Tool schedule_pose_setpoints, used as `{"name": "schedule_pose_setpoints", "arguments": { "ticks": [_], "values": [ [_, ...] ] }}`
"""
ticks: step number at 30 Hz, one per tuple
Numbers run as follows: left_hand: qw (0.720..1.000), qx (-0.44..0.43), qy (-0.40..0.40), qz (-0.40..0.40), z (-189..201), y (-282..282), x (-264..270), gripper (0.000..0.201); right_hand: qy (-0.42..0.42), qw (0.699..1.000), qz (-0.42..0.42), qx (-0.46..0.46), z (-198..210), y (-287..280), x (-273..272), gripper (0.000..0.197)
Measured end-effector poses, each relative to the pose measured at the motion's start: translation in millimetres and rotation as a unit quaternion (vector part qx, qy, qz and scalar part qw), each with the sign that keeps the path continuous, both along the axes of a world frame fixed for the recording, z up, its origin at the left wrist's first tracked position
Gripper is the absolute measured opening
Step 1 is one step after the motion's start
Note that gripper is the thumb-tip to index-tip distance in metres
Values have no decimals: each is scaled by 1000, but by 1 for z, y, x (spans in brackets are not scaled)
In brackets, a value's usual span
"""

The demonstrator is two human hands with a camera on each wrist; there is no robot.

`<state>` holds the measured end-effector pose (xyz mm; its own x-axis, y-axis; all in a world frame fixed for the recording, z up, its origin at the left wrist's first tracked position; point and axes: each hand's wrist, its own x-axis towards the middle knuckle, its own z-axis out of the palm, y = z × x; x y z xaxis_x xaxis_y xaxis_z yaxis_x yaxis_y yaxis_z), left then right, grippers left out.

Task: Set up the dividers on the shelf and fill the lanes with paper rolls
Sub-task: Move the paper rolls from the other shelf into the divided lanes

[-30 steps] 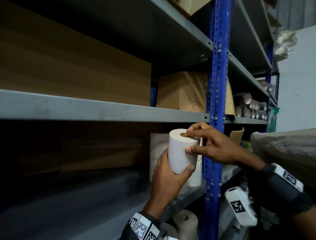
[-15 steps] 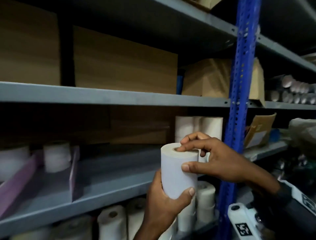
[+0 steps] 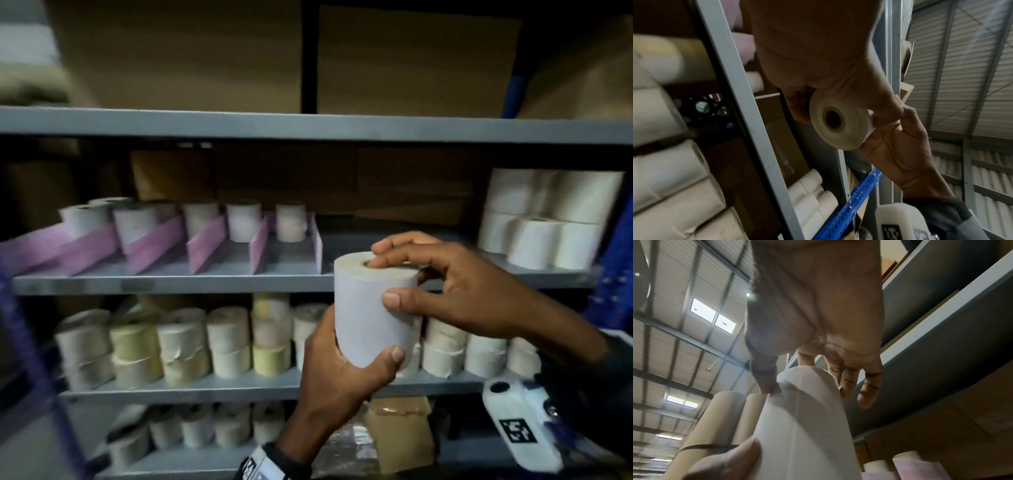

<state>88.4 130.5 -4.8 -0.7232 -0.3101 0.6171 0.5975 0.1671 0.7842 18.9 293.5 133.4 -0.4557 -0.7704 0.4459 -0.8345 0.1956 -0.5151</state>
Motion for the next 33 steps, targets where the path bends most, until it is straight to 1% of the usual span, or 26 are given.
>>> {"name": "schedule_pose_setpoints", "arguments": {
  "ticks": [3, 7, 13, 16, 19, 22, 24, 27, 30, 32, 33],
  "values": [
    [1000, 12, 2, 25, -1, -25, 28, 70, 6, 999, 32, 8, -1, -30, 18, 43],
    [998, -1, -7, 61, -5, -68, 66, 79, 14, 998, 61, 29, -3, -78, 43, 51],
    [992, -36, -22, 119, -17, -137, 125, 81, -1, 994, 101, 40, -13, -147, 86, 47],
    [991, -42, -39, 120, -23, -169, 152, 79, 3, 994, 109, 23, -20, -182, 112, 43],
    [990, -45, -44, 125, -25, -195, 172, 81, 5, 993, 120, 9, -26, -211, 132, 38],
    [982, -69, -38, 170, -26, -216, 187, 78, 22, 994, 106, 6, -26, -239, 142, 35],
    [965, -101, -48, 236, -29, -223, 193, 77, 42, 995, 96, 6, -26, -255, 144, 34],
    [926, -170, -56, 333, -35, -234, 197, 81, 66, 995, 68, 9, -27, -282, 141, 35],
    [888, -269, -38, 370, -40, -240, 190, 84, 81, 996, 43, 8, -27, -304, 133, 40],
    [863, -336, -33, 377, -42, -243, 183, 80, 92, 995, 27, 12, -24, -318, 123, 41],
    [846, -372, -46, 379, -43, -245, 179, 78, 96, 995, 17, 12, -22, -325, 118, 40]
  ]
}}
